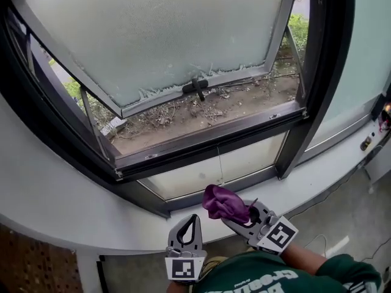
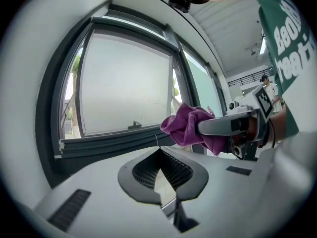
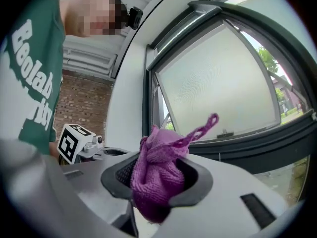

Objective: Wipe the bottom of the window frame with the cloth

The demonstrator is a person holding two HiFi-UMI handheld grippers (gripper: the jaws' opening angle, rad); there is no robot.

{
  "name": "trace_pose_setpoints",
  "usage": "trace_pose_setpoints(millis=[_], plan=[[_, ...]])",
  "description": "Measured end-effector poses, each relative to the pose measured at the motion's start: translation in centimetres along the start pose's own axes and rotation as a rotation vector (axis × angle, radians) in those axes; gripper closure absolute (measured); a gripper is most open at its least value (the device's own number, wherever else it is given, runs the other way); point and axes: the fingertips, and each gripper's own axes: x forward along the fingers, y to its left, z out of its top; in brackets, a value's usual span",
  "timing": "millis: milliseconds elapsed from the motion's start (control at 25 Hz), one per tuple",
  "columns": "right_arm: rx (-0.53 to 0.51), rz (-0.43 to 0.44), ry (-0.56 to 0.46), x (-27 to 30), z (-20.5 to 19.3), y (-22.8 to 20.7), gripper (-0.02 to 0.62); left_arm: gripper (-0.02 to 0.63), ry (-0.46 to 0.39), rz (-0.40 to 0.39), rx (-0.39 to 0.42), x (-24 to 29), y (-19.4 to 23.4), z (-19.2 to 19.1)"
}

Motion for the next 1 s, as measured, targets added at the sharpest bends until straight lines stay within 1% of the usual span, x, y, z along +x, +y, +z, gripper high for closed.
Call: trace_pose_setpoints(millis=[120,240,400,560,640,840,1000], plan=[[0.011,-0.013,-0.027,-1.0,0.2,0.0,0.443,0.603,-0.039,-0.023,0.014,0.1,-0.8,0.9],[0.038,-0.032,-0.045,-1.7,0.7,-0.3,0.443,0.603,-0.039,-0.035,0.021,0.2,-1.4,1.3],[0.009,-0.039,-0.059,-1.7,1.5,-0.4,0.443,0.603,-0.044,-0.055,0.052,0.3,-1.7,1.4],[0.006,-0.066,-0.034,-2.0,1.0,-0.7,0.443,0.603,-0.027,-0.053,0.032,0.1,-1.6,1.0],[0.006,-0.081,-0.017,-2.2,0.7,-0.9,0.443,0.603,-0.018,-0.056,0.035,0.1,-1.5,0.8],[-0.033,-0.081,0.019,-2.2,0.3,-0.3,0.443,0.603,-0.043,-0.069,0.026,0.1,-1.6,1.2],[-0.064,-0.111,0.042,-2.2,0.1,-0.1,0.445,0.603,-0.045,-0.075,0.047,0.2,-1.9,1.5]])
